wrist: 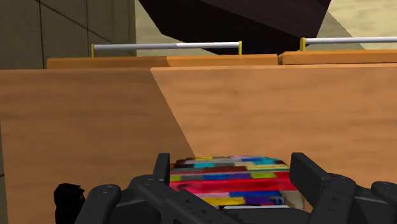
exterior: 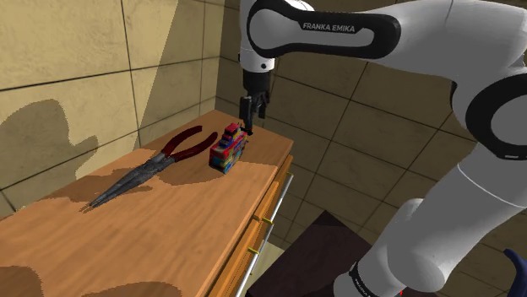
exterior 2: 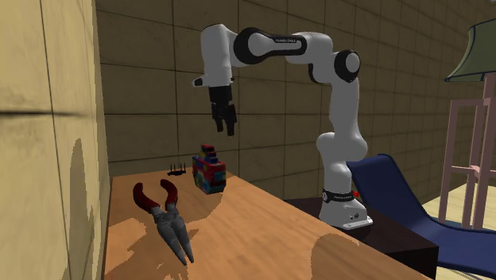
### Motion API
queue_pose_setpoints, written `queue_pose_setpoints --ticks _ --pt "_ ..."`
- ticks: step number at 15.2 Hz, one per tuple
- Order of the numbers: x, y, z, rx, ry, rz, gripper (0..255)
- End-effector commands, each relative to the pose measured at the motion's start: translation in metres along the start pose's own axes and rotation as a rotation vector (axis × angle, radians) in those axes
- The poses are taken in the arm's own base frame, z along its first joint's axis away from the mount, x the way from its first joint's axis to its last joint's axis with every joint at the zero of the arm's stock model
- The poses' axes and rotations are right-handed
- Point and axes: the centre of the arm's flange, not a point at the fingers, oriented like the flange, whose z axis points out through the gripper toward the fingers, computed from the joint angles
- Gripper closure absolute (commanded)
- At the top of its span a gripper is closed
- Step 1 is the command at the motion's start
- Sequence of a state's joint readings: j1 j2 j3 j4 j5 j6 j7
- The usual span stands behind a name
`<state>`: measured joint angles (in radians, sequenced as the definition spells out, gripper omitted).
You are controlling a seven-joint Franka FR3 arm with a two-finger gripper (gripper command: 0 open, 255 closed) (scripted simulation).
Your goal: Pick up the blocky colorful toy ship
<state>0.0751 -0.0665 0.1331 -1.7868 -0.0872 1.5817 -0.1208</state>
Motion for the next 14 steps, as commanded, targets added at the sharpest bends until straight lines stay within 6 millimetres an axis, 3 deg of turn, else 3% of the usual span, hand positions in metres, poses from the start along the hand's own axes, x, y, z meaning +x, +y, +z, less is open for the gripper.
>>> queue_pose_setpoints --ticks 1,5,14 --pt "0.026 -0.003 -0.008 0.000 0.006 -0.016 0" --pt "0.075 -0.011 -0.020 -0.003 0.016 -0.048 0" --pt "0.084 -0.014 0.018 -0.003 0.017 -0.050 0"
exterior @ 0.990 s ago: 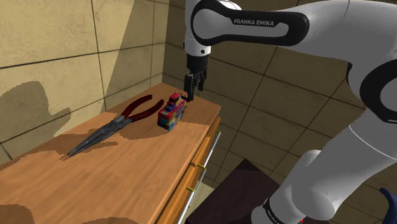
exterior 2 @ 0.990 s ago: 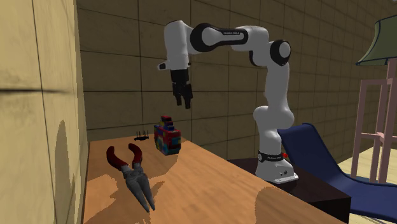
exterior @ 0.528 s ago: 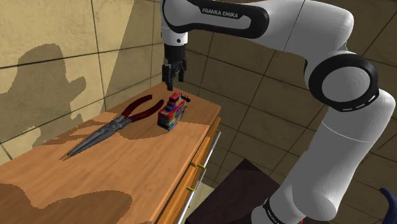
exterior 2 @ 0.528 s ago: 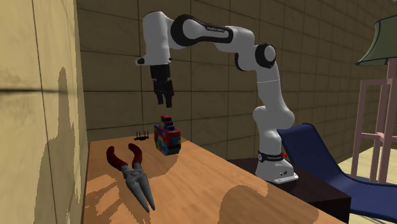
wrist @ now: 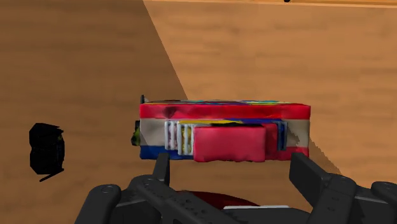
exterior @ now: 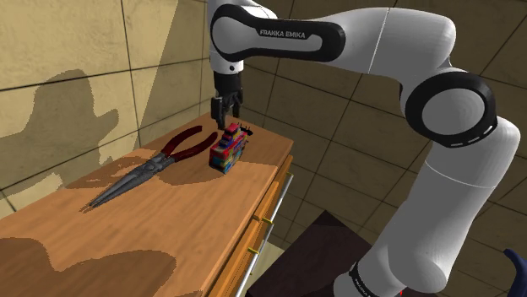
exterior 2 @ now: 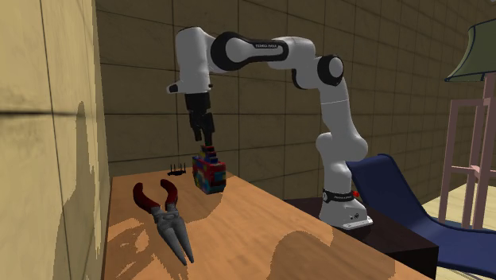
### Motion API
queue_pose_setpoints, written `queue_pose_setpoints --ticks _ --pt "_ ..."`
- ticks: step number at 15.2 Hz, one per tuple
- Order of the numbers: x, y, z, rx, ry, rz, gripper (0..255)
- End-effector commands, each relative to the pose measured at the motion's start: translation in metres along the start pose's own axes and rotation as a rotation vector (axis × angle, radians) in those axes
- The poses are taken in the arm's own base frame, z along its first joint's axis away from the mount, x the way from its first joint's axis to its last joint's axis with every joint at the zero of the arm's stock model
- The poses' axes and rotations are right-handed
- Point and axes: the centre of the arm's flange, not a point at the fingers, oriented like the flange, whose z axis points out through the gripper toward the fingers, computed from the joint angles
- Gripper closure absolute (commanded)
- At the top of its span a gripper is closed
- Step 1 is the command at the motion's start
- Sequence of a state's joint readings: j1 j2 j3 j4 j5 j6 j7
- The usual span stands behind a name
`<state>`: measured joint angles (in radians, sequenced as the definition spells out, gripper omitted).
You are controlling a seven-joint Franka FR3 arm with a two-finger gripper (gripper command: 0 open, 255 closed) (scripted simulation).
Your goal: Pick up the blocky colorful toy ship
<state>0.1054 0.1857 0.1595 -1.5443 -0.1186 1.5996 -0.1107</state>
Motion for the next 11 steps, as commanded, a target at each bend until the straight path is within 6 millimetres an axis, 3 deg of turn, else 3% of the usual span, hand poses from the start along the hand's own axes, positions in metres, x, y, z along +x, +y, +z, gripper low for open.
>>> queue_pose_setpoints --ticks 1,2,11 --pt "0.0002 -0.0009 0.0043 0.000 0.001 0.000 0" --pt "-0.0003 -0.0008 0.0040 0.000 0.001 0.000 255" --pt "0.0002 -0.0009 0.0043 0.000 0.001 0.000 255"
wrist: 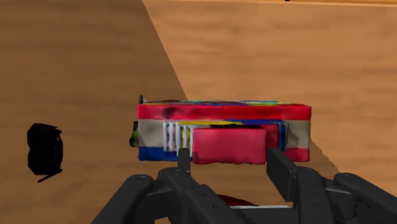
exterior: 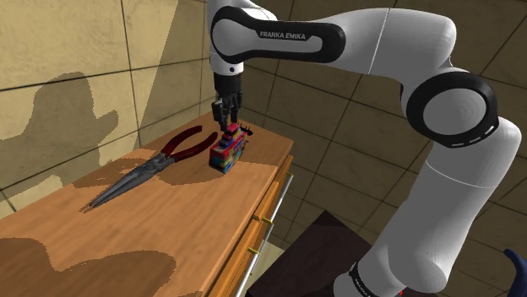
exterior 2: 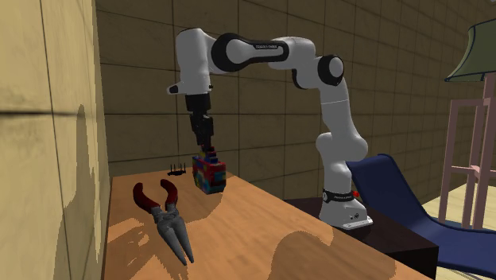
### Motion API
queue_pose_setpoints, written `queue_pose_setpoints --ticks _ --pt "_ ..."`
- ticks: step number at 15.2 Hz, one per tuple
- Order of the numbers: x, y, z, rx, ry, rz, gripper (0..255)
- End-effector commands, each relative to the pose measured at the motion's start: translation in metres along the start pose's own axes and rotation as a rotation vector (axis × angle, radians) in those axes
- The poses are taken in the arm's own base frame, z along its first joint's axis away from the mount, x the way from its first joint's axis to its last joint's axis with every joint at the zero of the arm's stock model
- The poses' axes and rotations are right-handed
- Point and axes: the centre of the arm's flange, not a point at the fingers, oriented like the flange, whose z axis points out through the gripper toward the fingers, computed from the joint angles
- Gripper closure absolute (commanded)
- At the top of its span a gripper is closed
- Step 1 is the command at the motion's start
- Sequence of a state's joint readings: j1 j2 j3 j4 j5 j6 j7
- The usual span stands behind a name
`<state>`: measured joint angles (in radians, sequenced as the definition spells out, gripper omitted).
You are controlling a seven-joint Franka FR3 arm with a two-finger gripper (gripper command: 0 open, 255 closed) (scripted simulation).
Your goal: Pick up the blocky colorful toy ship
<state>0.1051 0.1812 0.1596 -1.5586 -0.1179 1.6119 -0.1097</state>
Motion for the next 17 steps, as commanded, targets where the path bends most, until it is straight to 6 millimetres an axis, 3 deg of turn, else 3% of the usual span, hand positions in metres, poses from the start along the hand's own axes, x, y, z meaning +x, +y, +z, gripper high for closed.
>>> queue_pose_setpoints --ticks 1,15,17 --pt "0.000 0.000 -0.004 0.000 -0.002 0.000 255" --pt "-0.010 0.006 -0.077 0.000 -0.002 0.000 255" --pt "-0.010 0.006 -0.078 0.000 -0.002 0.000 255"
